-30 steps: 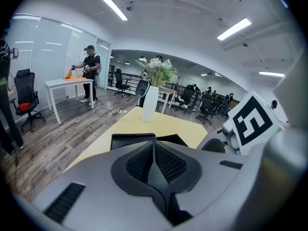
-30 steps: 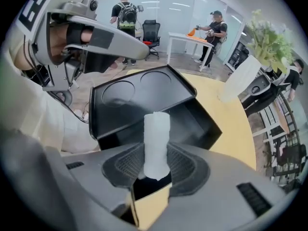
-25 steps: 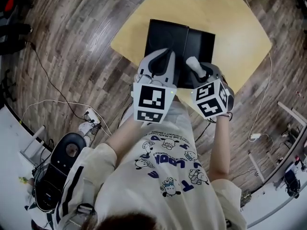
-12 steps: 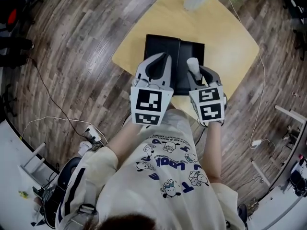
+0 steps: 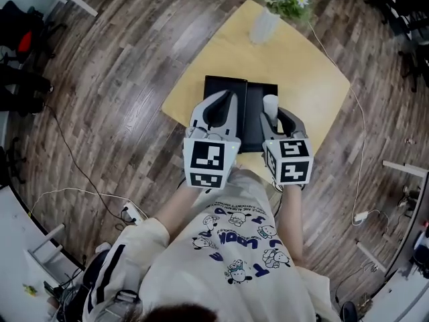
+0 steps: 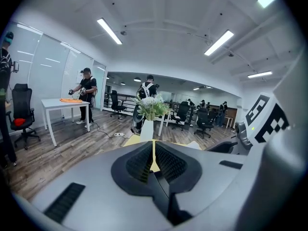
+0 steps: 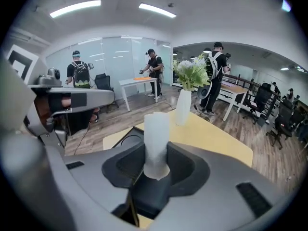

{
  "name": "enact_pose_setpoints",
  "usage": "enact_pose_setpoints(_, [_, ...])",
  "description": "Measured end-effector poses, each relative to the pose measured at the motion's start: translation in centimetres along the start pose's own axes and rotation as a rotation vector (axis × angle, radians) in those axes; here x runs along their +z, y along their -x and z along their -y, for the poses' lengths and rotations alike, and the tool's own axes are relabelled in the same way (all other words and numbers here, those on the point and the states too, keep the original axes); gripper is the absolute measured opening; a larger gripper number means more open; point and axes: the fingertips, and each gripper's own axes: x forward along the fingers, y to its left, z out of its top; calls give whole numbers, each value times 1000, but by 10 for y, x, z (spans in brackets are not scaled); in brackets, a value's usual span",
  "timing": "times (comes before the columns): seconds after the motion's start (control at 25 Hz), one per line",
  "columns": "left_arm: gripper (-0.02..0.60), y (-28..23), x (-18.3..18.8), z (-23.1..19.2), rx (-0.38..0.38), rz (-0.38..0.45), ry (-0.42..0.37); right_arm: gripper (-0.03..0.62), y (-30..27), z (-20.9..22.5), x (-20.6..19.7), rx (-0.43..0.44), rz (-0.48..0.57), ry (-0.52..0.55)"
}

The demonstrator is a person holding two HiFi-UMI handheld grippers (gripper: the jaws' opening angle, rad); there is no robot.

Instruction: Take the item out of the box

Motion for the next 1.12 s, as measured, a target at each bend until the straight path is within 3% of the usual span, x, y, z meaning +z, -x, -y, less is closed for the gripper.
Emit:
enact_pose_setpoints(0.64, [28, 13, 55, 1, 15, 143, -74, 152, 33, -2, 69, -112, 289, -94])
enact_pose_setpoints(1.12, [28, 22, 88, 11, 18, 227, -140, 153, 69, -2, 111, -172, 500, -73])
